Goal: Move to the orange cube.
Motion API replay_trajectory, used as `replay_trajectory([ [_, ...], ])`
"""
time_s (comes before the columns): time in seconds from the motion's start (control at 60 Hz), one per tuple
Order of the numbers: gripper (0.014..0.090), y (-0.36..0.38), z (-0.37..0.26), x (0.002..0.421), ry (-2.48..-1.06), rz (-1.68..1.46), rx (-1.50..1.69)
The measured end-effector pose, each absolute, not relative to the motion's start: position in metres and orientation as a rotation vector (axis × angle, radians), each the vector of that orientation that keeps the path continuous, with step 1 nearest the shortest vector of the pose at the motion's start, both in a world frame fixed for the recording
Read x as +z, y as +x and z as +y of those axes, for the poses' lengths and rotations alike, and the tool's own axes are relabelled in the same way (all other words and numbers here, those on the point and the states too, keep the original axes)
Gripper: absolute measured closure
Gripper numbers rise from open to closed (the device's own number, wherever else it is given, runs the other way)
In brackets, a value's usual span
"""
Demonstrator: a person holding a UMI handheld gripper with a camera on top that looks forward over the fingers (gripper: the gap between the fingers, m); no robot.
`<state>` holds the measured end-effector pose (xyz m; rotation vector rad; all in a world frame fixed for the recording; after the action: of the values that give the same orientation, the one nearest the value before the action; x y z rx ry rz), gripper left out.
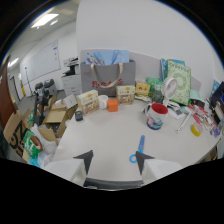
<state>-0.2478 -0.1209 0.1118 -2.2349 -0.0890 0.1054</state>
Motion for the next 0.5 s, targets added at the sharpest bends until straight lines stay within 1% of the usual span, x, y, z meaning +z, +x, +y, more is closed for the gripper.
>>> replay_trajectory([
  [0.5,0.0206,-0.2480,-0.1275,0.1154,-2.222,-0.085,0.101],
])
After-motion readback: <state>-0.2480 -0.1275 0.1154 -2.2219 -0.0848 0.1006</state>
